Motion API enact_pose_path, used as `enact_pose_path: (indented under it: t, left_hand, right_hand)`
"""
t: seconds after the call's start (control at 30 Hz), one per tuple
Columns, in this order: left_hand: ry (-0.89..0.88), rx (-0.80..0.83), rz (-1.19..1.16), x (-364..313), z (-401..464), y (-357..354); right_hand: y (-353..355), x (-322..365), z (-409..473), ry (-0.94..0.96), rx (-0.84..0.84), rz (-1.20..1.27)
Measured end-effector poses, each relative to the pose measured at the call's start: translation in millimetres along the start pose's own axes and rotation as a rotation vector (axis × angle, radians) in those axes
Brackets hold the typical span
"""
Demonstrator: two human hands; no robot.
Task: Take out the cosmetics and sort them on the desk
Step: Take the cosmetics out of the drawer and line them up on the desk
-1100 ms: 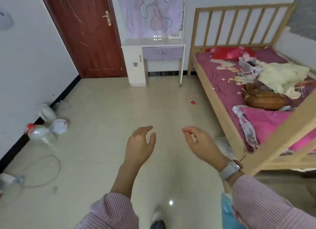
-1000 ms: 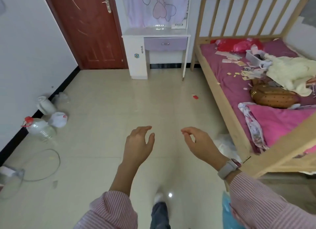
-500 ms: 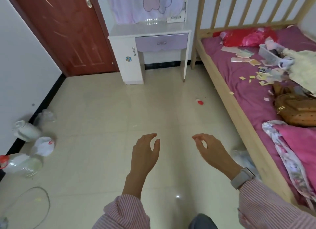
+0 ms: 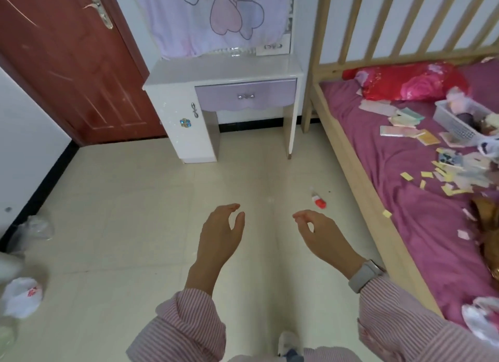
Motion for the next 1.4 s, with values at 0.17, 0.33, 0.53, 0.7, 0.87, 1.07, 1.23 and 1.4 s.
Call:
enact_pose_path:
  t: [0.17,0.33,0.53,0.7,0.87,1.07,1.23,1.4]
  left_hand:
    - [0.112,-0.097,0.030,26.7,100.2,-4.7]
    - [0.137,-0.109,0.057,55.7,218.3,-31.0]
    - [0.094,-0.093,0.032,68.8,396.5,-57.1]
    - [0.041,-0.040,0.035,61.3,527.5,-84.4]
    - [-0.003,0.057,0.039,58.1,625.2,-141.6]
    - [0.026,0.070,0.159,87.3,727.6,-213.3]
    - [0.135,0.125,0.333,120.7,816.1,-261.5]
    - [0.036,0.186,0.498,144.1,885.3,-299.9]
  right_hand:
    - [-30.0,25.5,125.7,0.056,0.100,0.011]
    - [-70.8,35.3,250.4,0.106,0.128,-0.011]
    - [-99.0,56.6,416.0,0.100,0.100,-0.053]
    - [-102.9,67.9,529.4,0.064,0.093,-0.090]
    - [-115.2,43.8,622.5,-0.017,0.108,-0.101]
    - [-149.8,-0.4,748.9,-0.046,0.051,-0.064]
    - [-204.3,-43.8,853.3,-0.057,0.164,-0.213]
    - [-265.6,-67.3,923.5,0.040,0.326,-0.339]
Point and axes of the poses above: each hand's wrist, its own z-axis towards the middle knuckle, its own y-axis out of the back of the hand, x = y × z, the point moved 5 cm from there along z, towards the middle knuckle, and after that the axes turned 10 degrees about -x, right-handed, at the moved point
